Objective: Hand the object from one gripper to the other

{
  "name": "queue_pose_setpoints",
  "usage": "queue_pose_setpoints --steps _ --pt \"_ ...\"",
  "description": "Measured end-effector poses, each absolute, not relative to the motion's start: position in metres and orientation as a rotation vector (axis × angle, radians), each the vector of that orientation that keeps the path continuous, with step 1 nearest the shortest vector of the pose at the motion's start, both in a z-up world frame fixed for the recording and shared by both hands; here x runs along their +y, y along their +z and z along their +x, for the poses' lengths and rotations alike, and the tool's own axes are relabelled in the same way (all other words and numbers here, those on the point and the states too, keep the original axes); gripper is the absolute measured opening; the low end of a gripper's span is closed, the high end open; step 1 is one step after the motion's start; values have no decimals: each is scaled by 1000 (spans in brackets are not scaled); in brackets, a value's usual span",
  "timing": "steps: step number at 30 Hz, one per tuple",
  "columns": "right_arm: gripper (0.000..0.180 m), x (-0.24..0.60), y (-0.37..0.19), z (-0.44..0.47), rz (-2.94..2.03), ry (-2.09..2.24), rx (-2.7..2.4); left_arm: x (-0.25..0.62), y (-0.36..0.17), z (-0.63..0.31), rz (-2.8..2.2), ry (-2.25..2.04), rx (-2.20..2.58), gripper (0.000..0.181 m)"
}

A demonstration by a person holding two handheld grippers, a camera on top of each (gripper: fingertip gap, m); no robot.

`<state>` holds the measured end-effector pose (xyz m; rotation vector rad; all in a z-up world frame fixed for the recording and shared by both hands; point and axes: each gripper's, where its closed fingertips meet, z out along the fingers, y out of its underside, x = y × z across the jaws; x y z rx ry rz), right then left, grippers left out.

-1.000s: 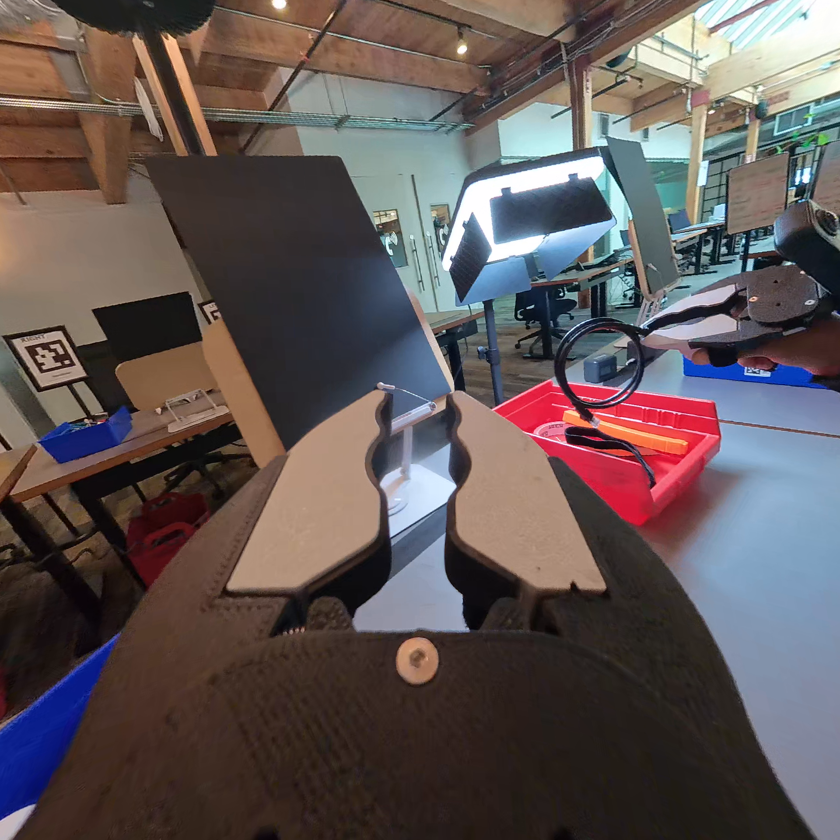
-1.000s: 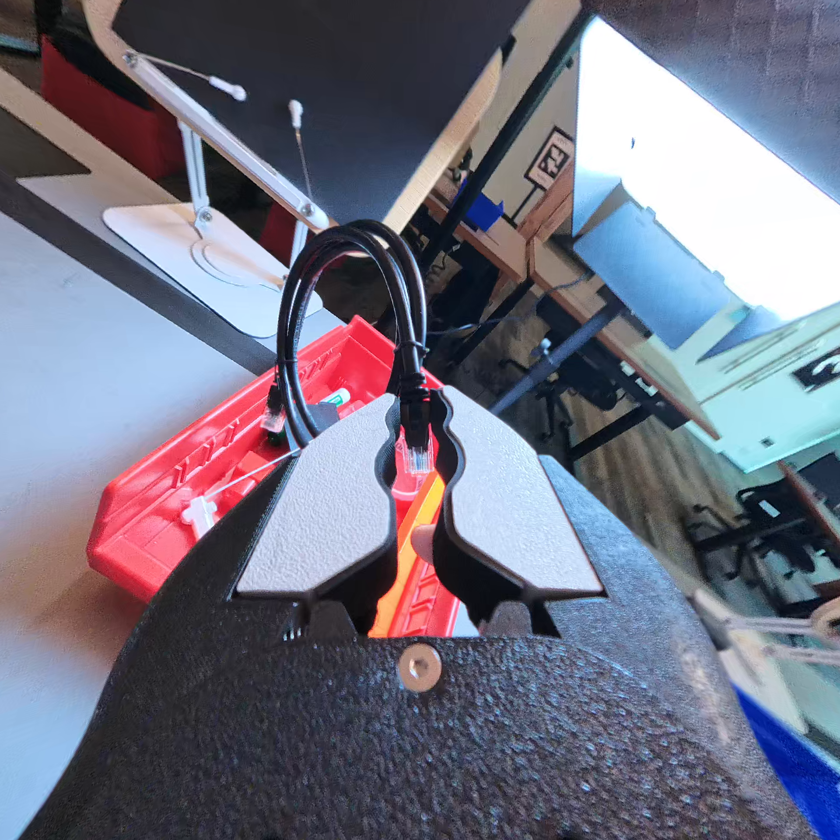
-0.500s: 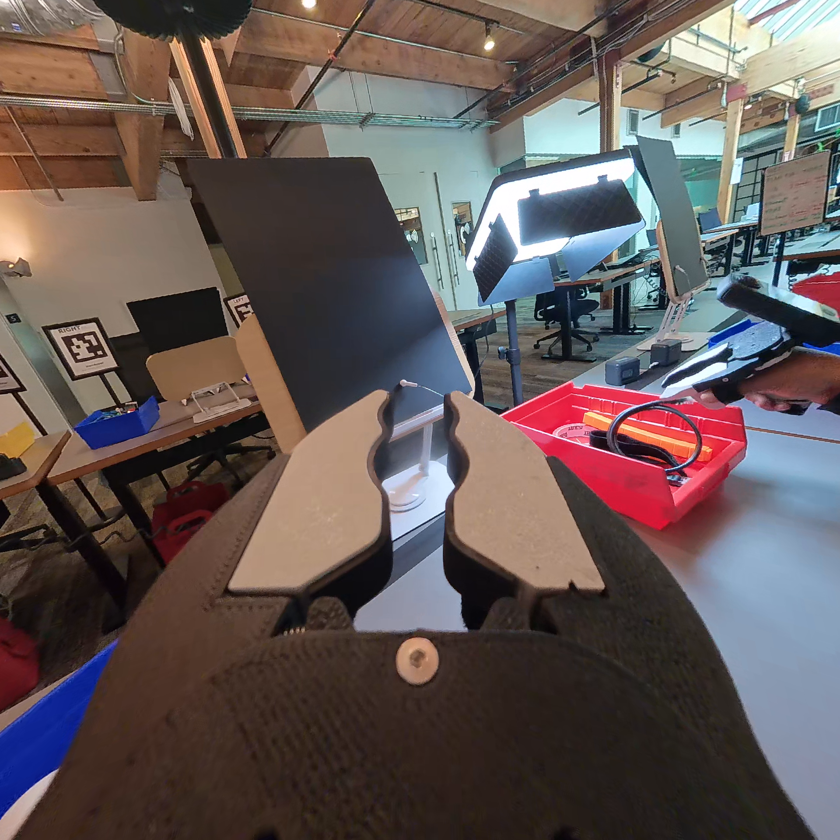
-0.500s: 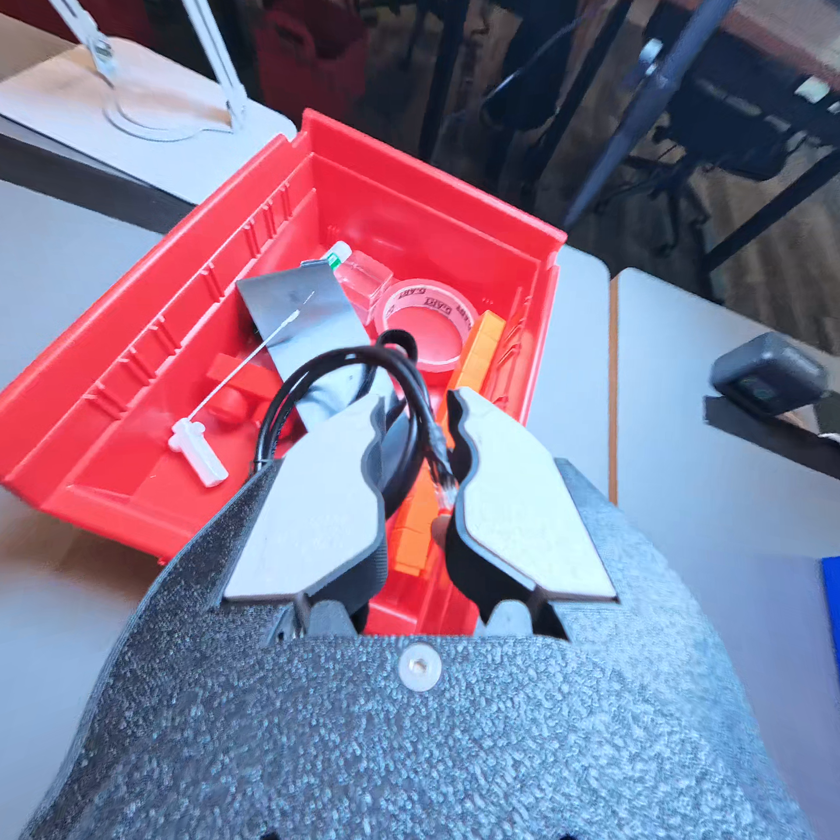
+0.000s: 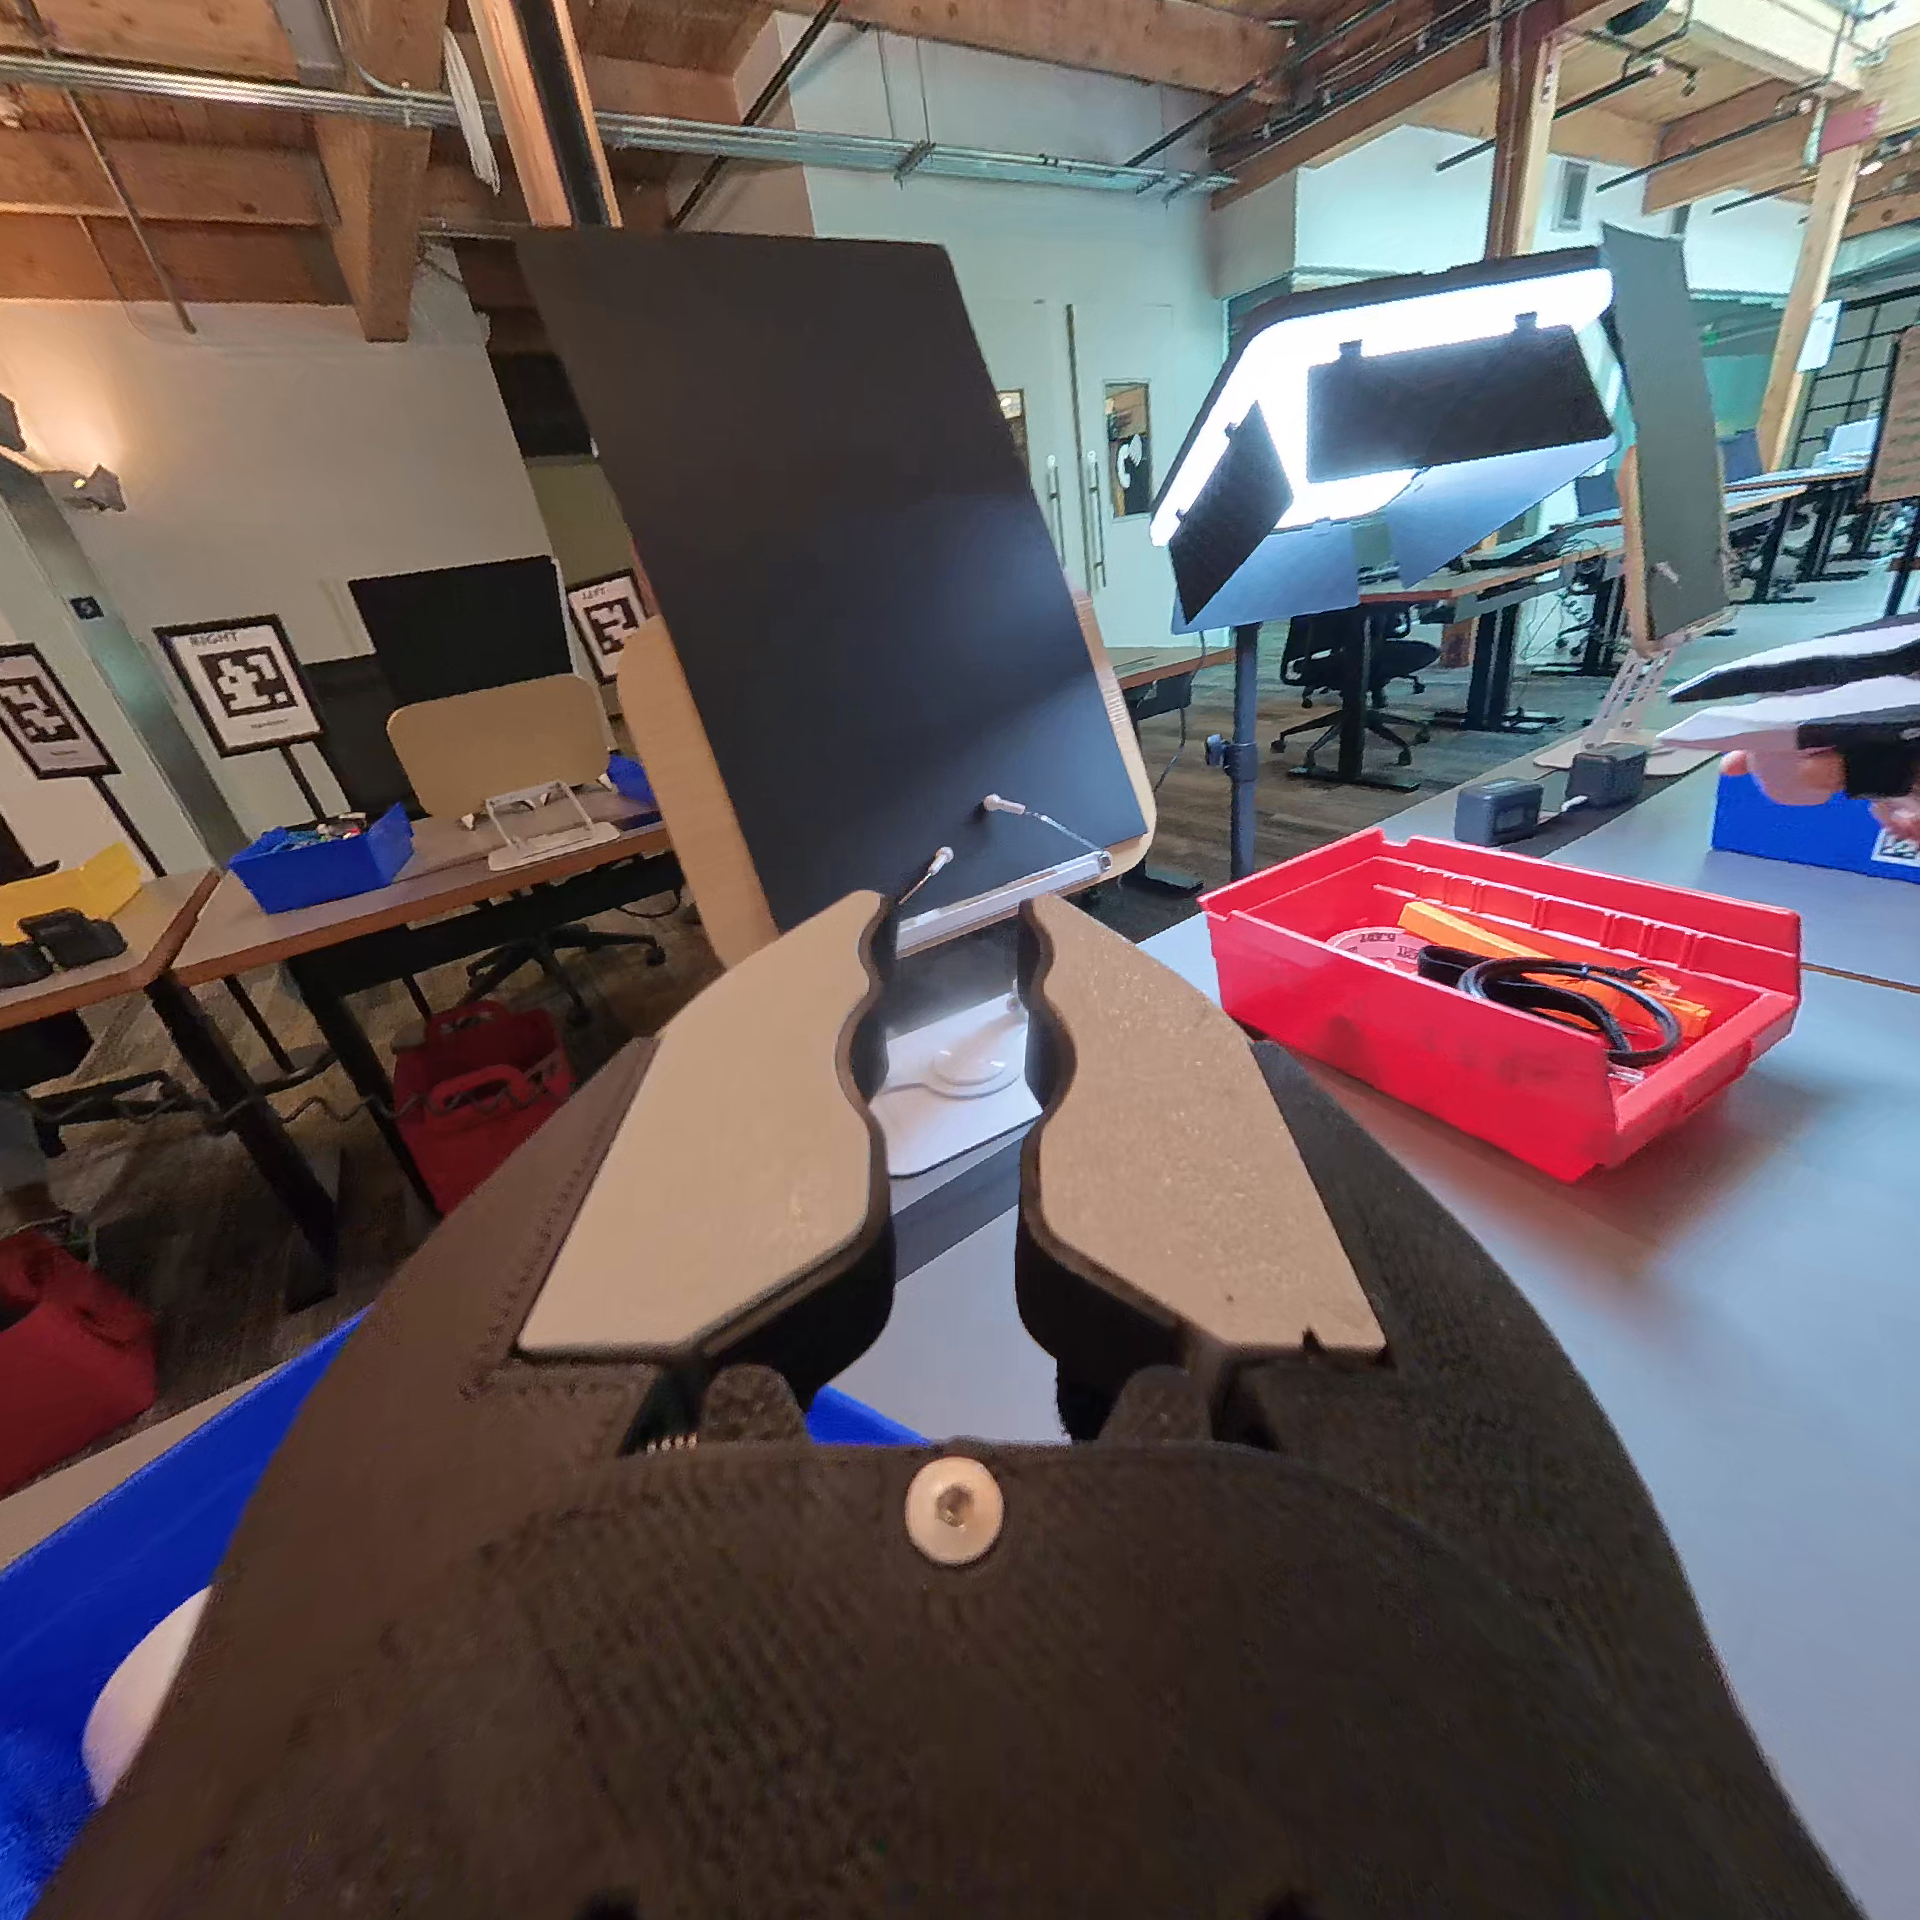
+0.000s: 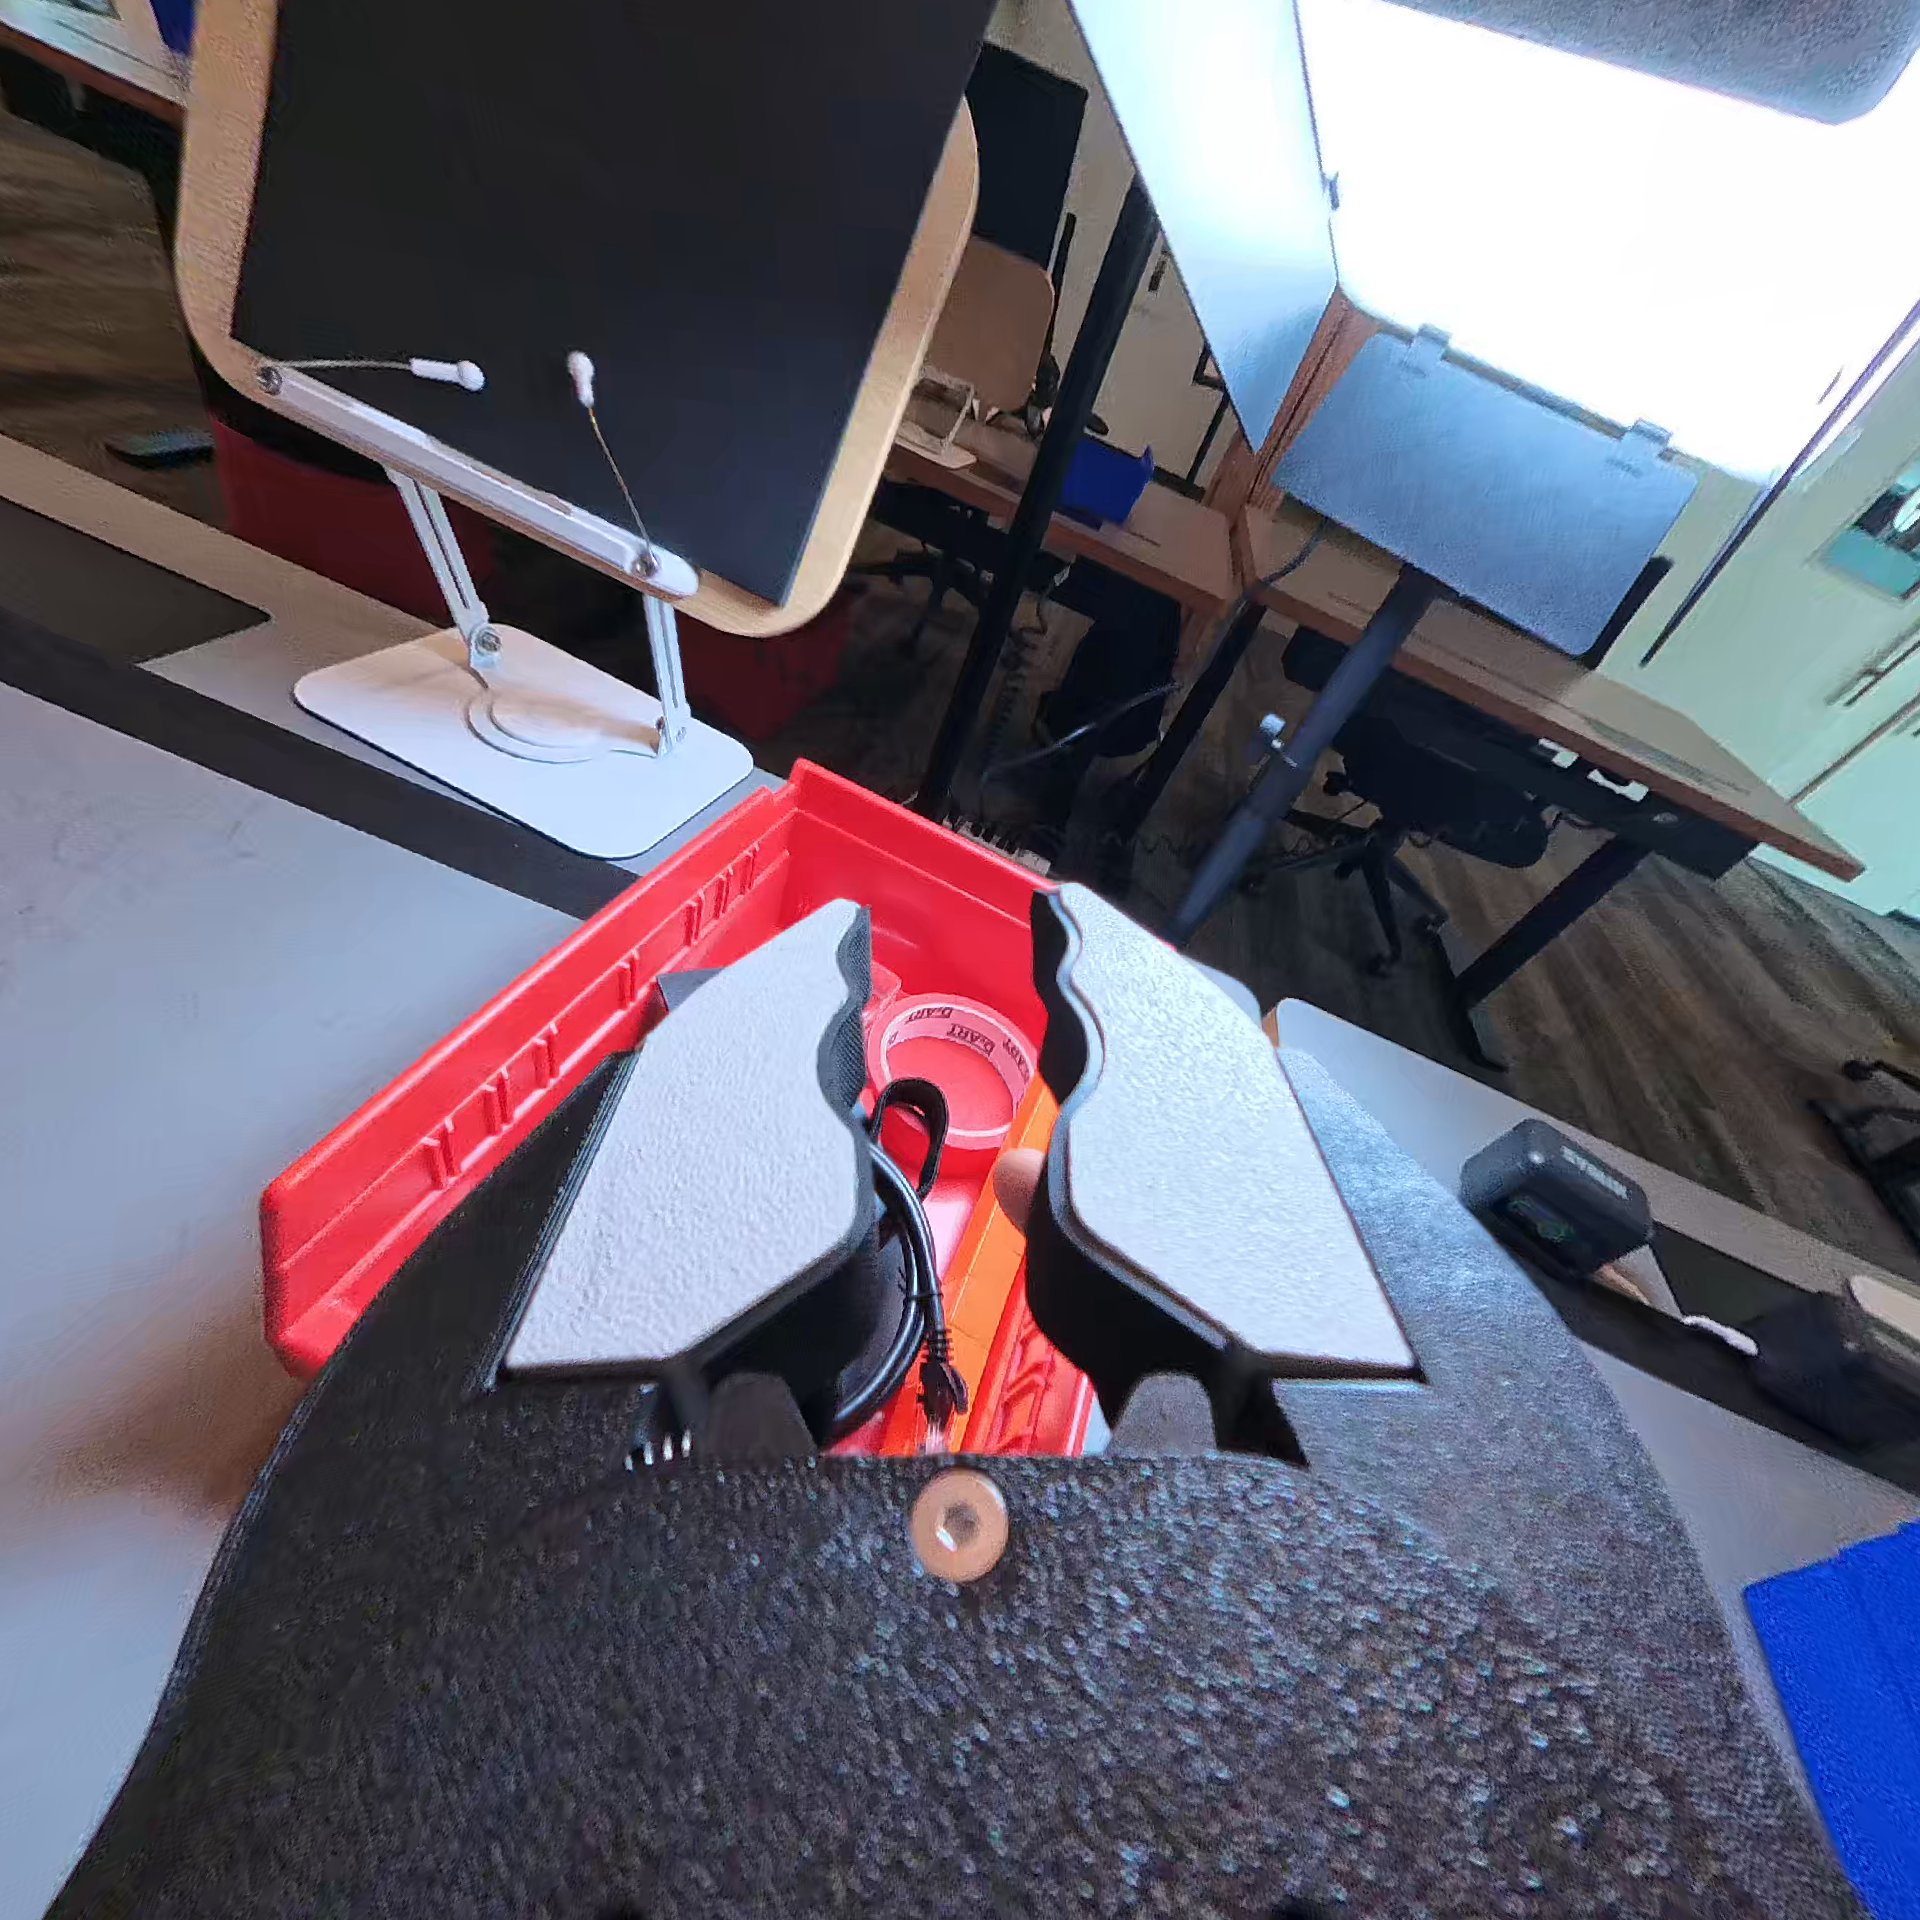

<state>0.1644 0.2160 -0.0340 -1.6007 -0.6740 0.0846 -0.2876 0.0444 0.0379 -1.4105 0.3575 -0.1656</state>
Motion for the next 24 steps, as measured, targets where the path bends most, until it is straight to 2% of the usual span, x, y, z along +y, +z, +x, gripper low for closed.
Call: queue_pose_setpoints --steps 11,24 --pt "23 186 3 139 -1453 154 -718 48 -12 -381 -1709 91 233 23" --pt "19 188 -19 111 -1453 122 -848 82 -125 -431 -2104 276 182 29"
